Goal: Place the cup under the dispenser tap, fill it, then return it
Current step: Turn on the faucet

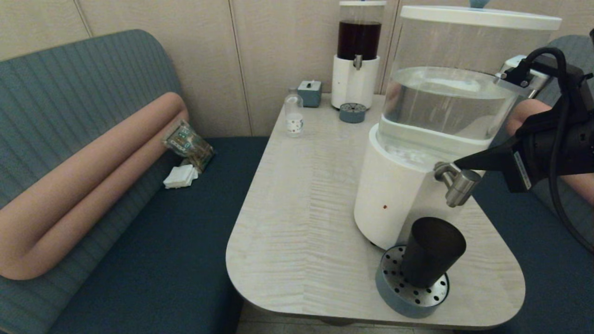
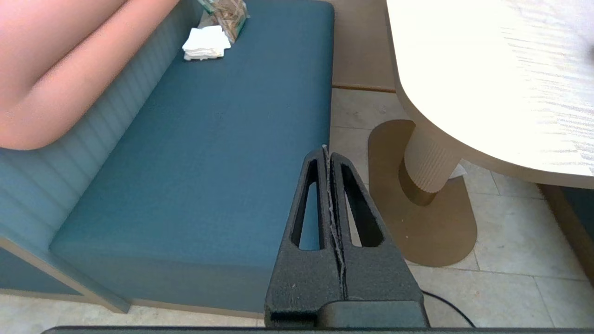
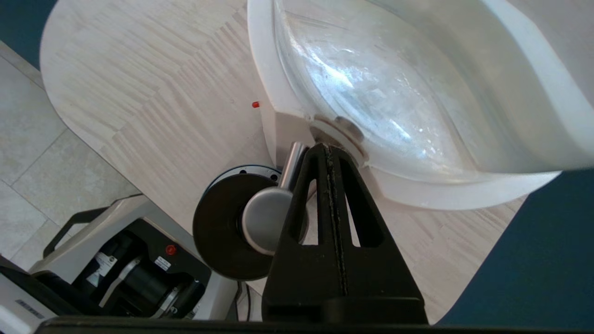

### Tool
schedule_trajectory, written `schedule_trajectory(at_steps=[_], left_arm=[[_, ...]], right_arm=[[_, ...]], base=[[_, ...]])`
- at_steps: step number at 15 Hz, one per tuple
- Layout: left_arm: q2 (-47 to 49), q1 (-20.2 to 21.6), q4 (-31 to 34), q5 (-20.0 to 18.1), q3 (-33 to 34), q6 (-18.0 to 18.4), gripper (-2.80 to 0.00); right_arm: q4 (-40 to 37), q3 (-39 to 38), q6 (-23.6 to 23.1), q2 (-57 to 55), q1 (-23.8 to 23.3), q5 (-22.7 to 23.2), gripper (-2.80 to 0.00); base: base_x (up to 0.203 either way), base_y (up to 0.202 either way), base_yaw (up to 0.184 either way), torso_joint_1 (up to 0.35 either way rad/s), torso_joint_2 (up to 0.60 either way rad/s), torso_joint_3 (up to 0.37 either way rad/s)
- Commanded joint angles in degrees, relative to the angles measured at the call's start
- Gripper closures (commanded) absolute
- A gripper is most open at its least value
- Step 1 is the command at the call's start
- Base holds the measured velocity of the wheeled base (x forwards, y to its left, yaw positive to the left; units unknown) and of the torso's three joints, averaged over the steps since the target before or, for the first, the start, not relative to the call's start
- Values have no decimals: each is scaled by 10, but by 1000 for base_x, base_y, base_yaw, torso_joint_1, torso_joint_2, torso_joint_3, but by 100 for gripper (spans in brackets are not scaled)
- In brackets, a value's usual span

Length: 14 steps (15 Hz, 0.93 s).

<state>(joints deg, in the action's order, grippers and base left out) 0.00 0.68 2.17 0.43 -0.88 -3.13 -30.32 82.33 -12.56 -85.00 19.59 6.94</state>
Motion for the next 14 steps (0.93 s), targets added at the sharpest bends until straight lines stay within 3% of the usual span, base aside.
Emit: schedule_trajectory(at_steps=[1, 14], left_arm=[[1, 0, 0, 0, 0, 0, 0], [1, 0, 0, 0, 0, 0, 0]], right_arm=[[-3, 5, -1, -11, 1, 2, 0], [26, 4, -14, -19, 15, 29, 0]], base=[[0, 0, 0, 0, 0, 0], [0, 0, 0, 0, 0, 0]])
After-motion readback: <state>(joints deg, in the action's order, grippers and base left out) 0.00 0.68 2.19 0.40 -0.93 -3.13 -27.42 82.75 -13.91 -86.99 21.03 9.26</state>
